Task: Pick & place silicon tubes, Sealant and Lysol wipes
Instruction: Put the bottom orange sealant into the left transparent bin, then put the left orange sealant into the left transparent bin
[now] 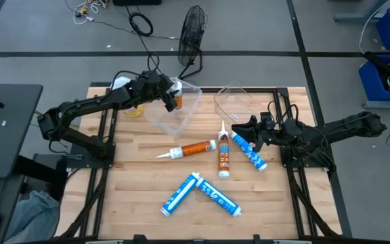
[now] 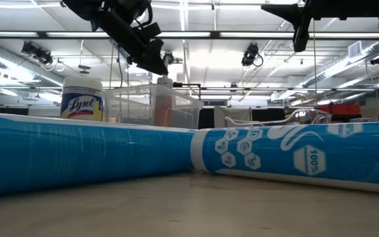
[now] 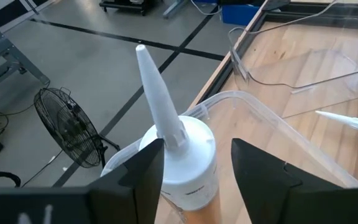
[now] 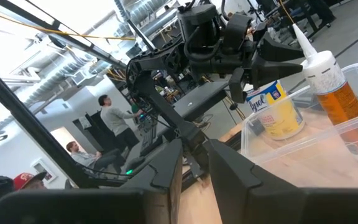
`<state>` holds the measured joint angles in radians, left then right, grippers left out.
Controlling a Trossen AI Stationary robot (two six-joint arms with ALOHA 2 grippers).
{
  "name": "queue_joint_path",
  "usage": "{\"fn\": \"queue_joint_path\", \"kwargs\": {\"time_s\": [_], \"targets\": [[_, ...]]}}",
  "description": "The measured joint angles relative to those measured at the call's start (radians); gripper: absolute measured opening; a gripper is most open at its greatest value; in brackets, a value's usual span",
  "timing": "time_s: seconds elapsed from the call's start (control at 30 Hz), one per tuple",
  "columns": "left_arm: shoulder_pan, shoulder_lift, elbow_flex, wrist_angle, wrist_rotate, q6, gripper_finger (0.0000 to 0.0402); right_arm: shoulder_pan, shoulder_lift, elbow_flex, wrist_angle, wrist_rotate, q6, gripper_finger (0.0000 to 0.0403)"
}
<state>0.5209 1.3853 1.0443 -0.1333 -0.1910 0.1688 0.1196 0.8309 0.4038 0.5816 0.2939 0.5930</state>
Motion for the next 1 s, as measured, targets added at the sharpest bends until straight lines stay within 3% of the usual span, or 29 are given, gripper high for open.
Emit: {"fn": "queue_joint_path", "kwargs": {"time_s": [0.3,0.73,1.0], "targets": [[0.006,-0.023,0.001,-0.020,0.000,0.001,0.0195,0.000,0.000,0.000,0.000,-0.059,0.003,0.0084],[0.050,-0.095,0.002,-0.104,0.012,-0.002,0.0195,0.000,0.000,0.000,0.000,-0.060,0.009,0.0084],[0.036,-0.272,0.002,-0.222,0.012,-0.176,0.0195,0.004,0.000,0.005,0.003,-0.038,-0.043,0.0084]]}}
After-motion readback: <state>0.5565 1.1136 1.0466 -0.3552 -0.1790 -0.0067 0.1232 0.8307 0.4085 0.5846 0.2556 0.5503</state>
